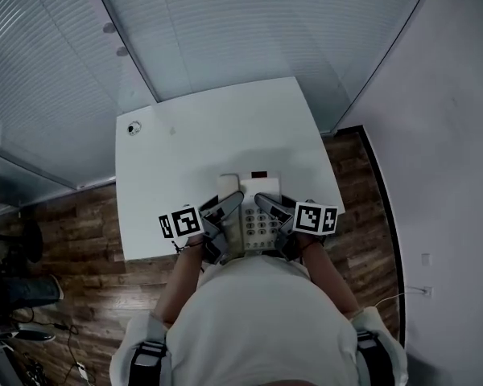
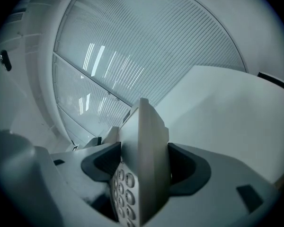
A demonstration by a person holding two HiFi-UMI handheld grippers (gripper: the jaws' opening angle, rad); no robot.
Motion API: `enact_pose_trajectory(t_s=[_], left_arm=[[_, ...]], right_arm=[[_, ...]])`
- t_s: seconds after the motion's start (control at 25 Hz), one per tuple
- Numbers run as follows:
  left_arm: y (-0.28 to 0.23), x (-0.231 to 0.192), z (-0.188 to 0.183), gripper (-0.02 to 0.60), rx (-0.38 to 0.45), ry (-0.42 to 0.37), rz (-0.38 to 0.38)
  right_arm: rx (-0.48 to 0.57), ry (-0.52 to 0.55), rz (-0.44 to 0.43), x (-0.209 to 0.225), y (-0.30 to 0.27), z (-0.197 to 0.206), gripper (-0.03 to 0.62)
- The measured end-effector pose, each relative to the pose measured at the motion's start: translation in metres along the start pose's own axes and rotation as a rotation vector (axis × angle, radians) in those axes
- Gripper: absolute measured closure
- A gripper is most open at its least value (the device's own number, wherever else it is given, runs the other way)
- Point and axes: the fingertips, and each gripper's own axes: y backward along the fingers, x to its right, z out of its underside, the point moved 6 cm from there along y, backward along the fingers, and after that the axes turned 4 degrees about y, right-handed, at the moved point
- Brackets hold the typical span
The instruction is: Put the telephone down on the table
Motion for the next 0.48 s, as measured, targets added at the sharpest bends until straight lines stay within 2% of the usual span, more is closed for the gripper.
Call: enact_pose_trajectory(t_s=[0.48], left_arm=[[-0.009,-0.024,-0.017,0.172,0.113,0.048,-0.078]], right_arm=[[-0.121,0.023,-0.067,0.023,-0.042,-0.022,0.279]])
